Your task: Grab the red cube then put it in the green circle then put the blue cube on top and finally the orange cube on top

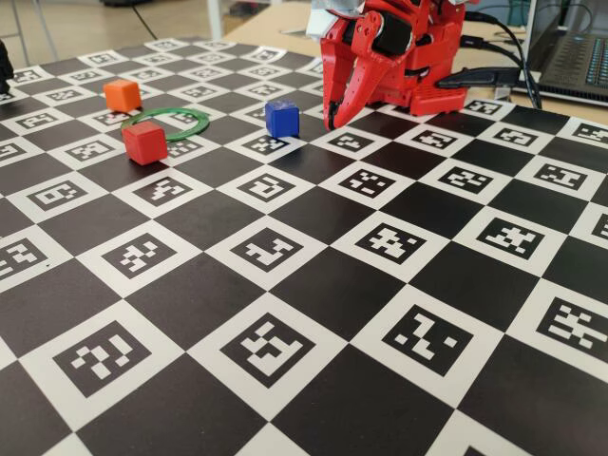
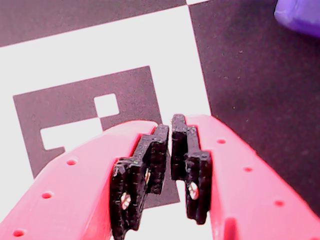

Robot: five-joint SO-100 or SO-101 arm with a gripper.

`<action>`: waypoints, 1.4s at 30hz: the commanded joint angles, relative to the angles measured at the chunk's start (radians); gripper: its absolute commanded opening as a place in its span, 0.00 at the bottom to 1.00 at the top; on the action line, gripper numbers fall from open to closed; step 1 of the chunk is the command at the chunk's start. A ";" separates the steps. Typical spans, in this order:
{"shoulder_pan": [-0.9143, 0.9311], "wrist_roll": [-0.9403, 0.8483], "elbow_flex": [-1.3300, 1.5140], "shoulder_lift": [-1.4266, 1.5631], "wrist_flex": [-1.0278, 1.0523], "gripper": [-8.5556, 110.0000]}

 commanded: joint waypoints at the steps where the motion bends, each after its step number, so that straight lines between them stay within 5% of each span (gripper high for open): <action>1: -0.015 -0.003 0.040 0.049 0.055 0.02; 18: -0.025 -0.166 0.040 0.049 0.078 0.02; 32: -0.018 0.055 0.040 0.049 0.049 0.02; 42: -0.054 0.049 0.025 0.049 0.023 0.02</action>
